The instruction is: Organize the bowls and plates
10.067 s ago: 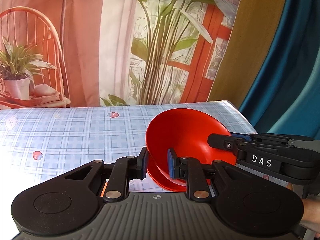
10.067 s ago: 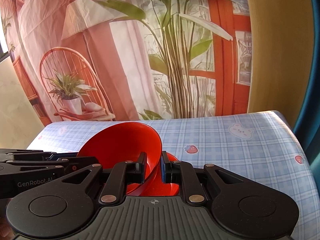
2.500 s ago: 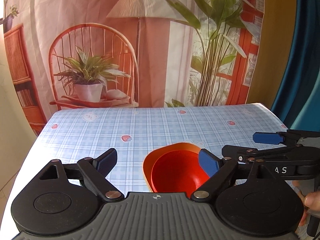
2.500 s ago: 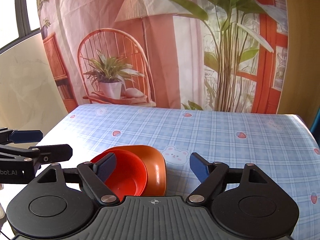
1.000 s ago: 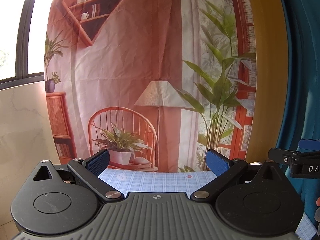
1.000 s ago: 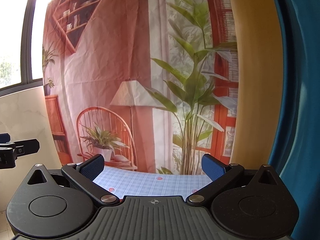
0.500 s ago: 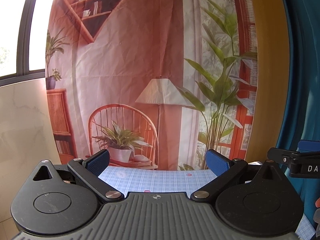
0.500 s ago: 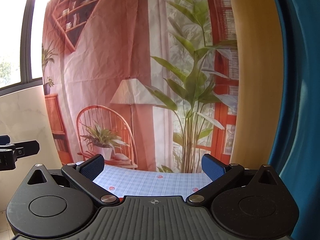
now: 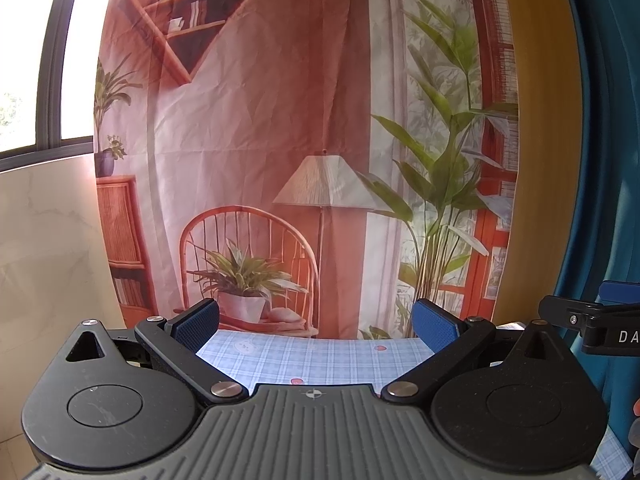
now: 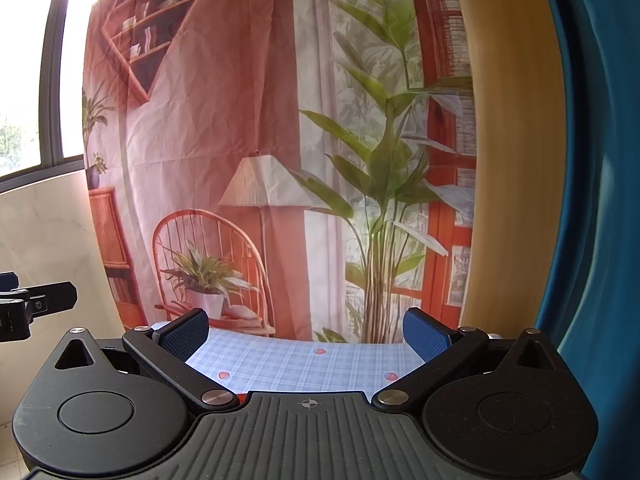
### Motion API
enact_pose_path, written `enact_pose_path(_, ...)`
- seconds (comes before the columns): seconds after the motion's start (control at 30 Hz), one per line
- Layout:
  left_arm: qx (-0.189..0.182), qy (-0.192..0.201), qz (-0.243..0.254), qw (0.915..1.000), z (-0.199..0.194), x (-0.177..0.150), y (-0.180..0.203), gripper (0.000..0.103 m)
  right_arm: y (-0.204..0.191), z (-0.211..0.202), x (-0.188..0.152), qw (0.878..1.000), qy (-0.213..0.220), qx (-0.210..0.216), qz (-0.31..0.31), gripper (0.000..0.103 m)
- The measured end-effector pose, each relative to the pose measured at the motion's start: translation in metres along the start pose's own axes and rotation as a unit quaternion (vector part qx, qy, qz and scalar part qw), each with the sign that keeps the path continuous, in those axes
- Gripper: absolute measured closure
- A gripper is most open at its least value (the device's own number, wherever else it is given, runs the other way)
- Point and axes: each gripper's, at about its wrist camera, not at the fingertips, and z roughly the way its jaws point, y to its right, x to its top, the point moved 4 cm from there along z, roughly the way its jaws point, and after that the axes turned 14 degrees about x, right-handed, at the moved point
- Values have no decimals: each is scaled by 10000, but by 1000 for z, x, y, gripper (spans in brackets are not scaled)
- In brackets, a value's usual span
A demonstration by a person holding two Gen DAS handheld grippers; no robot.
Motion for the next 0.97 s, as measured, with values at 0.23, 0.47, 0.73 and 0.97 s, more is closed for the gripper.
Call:
enact_pose_path(0.23, 4, -36, -30, 10000, 2, -1, -1, 0, 1, 0, -1, 10000, -10, 0, 23, 0)
enact_pose_path(0.47, 0, -39, -30, 10000, 1, -1, 1, 0, 1, 0, -3, 10000, -18, 9, 42, 0)
enact_pose_path(0.73, -5, -49, -30, 10000, 1, -2, 1, 0, 1, 0, -8, 10000, -20, 9, 73, 0)
enact_pose_path(0.97, -1, -43, -28, 10000, 1, -2, 2, 0, 2, 1, -7, 10000, -27, 10, 74, 0)
